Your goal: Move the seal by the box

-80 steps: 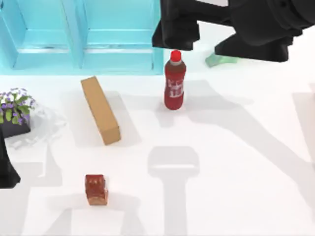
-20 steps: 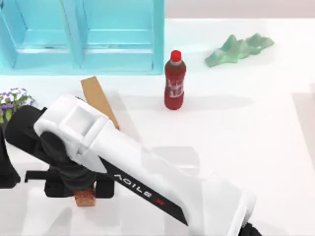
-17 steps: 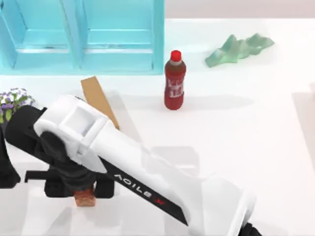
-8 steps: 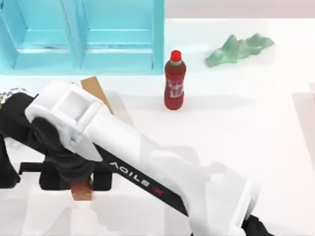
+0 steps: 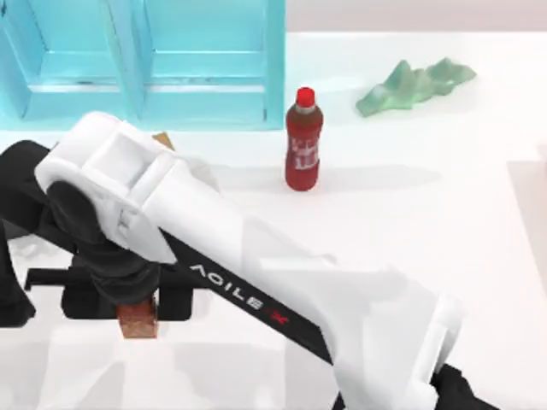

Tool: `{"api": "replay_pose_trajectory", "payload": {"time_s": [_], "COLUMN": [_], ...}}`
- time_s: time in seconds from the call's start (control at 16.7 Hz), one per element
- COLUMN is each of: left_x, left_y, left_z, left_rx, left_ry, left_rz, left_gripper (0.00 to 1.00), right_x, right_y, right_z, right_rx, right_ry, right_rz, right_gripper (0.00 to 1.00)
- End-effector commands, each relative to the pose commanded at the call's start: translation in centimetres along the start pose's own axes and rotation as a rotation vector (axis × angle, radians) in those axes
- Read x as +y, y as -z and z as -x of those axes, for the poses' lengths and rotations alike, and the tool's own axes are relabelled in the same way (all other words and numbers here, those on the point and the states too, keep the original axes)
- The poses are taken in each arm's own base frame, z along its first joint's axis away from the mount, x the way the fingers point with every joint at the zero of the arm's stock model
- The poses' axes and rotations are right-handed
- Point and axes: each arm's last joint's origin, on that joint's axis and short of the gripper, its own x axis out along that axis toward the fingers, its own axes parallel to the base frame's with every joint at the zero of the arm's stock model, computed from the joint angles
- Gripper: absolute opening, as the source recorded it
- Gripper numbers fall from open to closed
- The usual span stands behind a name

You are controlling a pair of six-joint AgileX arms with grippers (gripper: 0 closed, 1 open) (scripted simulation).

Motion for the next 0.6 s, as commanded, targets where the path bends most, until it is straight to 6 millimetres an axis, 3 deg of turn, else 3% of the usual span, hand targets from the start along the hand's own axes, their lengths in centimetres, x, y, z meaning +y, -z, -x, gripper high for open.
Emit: {"api": "replay_pose_trajectory", "payload": {"time_s": [0.18,0.3,0.42,0.6], "left_x": [0.0,0.0,0.0,0.0], "left_y": [0.0,0.0,0.0,0.0], "left_z": [0.0,0.0,0.0,0.0], "left_rx": [0.000,0.000,0.000,0.000], "left_ry": [0.000,0.000,0.000,0.000], "left_rz": [0.000,0.000,0.000,0.000], "left_gripper": [1.00,1.00,1.00,1.00], "right_x": [-0.9,-2.4,-5.1,-11.2], "right_y": [-1.9,-4.6,-7.8,-12.4], "right_z": [1.9,4.8,8.7,14.5], "right_rx": [-0.011,-0.033,-0.075,-0.158], "right_ry": [-0.041,-0.096,-0.161,-0.227], "right_rz": [0.000,-0.003,-0.004,-0.002], "right_gripper": [0.00,0.00,0.00,0.00]}}
